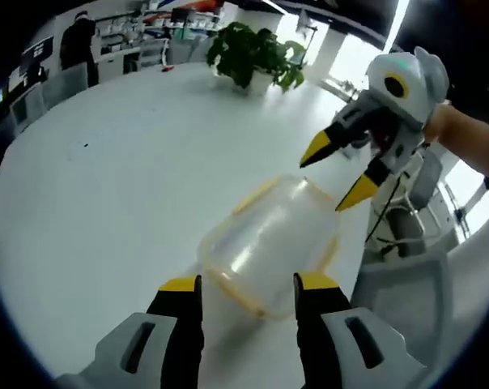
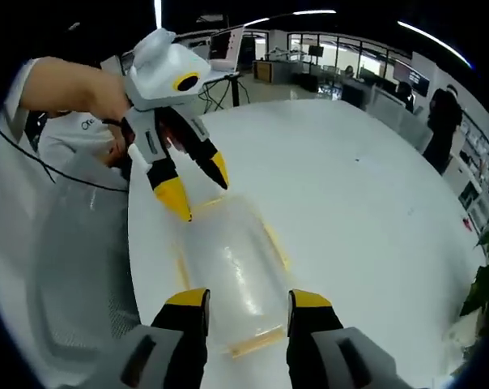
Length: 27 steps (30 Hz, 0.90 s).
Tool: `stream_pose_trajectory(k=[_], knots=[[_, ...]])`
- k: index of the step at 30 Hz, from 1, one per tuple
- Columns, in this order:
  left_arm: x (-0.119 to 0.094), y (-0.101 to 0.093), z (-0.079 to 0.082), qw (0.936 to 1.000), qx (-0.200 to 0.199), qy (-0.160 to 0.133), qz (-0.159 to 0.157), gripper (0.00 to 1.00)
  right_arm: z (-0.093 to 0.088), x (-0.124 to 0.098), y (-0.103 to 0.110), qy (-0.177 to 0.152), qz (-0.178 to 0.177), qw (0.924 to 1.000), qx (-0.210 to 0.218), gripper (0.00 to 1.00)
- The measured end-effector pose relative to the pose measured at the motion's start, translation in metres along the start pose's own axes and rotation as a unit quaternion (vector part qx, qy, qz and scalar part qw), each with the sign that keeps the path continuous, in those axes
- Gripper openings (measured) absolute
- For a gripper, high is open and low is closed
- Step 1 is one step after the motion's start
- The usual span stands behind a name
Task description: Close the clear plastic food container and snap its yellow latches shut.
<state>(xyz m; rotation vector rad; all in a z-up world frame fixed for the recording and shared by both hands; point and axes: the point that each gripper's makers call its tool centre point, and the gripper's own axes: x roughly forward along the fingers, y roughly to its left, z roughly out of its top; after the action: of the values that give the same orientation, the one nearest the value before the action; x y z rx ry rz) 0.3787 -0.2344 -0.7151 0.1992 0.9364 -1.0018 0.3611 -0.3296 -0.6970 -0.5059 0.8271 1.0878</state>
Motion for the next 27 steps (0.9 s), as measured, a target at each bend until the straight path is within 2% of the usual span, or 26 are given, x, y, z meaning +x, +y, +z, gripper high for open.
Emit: stream_pose_trajectory(k=[2, 6, 10, 12, 14, 16, 18, 20, 23, 27], knots=[[-0.001, -0.004, 0.005, 0.9997, 0.022, -0.01, -0.003, 0.43, 0.0, 0.002, 0.002, 0.006, -0.001, 0.9999, -0.014, 0.35], [-0.002, -0.02, 0.018, 0.996, 0.08, -0.032, -0.024, 0.46, 0.006, 0.002, 0.006, -0.007, 0.008, 0.9994, -0.032, 0.34], [-0.001, -0.032, 0.023, 0.9864, 0.156, -0.038, -0.034, 0.45, 0.01, 0.002, 0.007, -0.012, 0.016, 0.9987, -0.047, 0.29], [0.001, -0.036, 0.024, 0.9865, 0.154, -0.037, -0.04, 0.43, 0.013, 0.002, 0.009, -0.017, 0.02, 0.9983, -0.053, 0.29], [0.002, -0.039, 0.03, 0.9831, 0.171, -0.05, -0.042, 0.41, 0.013, 0.004, 0.007, -0.013, 0.015, 0.9976, -0.066, 0.27], [0.002, -0.042, 0.038, 0.978, 0.193, -0.065, -0.045, 0.33, 0.014, 0.005, 0.007, -0.013, 0.015, 0.997, -0.074, 0.23], [0.003, -0.046, 0.04, 0.9771, 0.192, -0.07, -0.058, 0.24, 0.015, 0.007, 0.006, -0.014, 0.011, 0.9963, -0.084, 0.16], [0.004, -0.044, 0.043, 0.9742, 0.207, -0.073, -0.051, 0.2, 0.017, 0.009, 0.004, -0.018, 0.008, 0.996, -0.087, 0.14], [0.006, -0.046, 0.044, 0.9736, 0.209, -0.075, -0.054, 0.17, 0.022, 0.01, 0.003, -0.029, 0.008, 0.996, -0.084, 0.1], [0.011, -0.045, 0.042, 0.9709, 0.223, -0.07, -0.052, 0.12, 0.023, 0.013, 0.001, -0.027, 0.007, 0.9954, -0.092, 0.09]])
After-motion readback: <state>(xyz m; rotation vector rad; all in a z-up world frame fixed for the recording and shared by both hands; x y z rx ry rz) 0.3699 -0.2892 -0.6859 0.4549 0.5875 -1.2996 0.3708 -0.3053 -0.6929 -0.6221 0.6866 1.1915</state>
